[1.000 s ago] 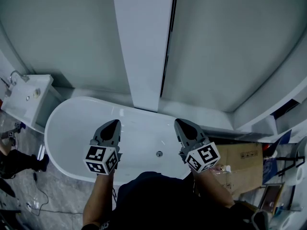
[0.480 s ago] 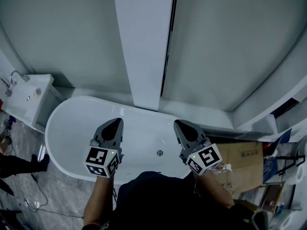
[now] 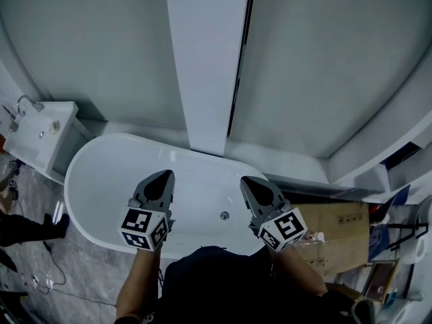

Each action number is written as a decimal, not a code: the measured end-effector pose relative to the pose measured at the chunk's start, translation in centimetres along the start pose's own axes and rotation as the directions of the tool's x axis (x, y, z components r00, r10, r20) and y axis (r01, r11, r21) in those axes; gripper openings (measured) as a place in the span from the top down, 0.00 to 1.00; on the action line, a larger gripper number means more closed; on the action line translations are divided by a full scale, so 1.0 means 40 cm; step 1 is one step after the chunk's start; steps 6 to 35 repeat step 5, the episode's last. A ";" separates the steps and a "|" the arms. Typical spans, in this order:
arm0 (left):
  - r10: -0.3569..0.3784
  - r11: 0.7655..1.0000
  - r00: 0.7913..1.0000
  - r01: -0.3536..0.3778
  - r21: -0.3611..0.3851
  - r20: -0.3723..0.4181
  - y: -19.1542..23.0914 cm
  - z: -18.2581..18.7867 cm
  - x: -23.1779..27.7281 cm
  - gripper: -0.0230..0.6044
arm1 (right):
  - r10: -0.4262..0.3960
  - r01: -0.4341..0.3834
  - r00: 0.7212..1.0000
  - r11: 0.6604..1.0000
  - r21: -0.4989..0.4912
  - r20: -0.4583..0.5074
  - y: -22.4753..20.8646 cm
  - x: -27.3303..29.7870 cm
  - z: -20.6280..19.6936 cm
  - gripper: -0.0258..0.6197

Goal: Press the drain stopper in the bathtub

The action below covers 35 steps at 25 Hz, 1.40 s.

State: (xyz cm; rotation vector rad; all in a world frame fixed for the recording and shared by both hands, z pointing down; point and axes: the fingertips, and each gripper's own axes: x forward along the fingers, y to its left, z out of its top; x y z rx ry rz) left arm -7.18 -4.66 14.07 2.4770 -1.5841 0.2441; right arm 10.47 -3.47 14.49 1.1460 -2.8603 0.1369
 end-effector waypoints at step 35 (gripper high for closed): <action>-0.012 1.000 1.000 0.012 -0.002 -0.010 -0.019 -0.012 -0.013 0.94 | -0.004 0.004 1.000 1.000 0.029 -0.021 0.010 -0.020 -0.028 0.94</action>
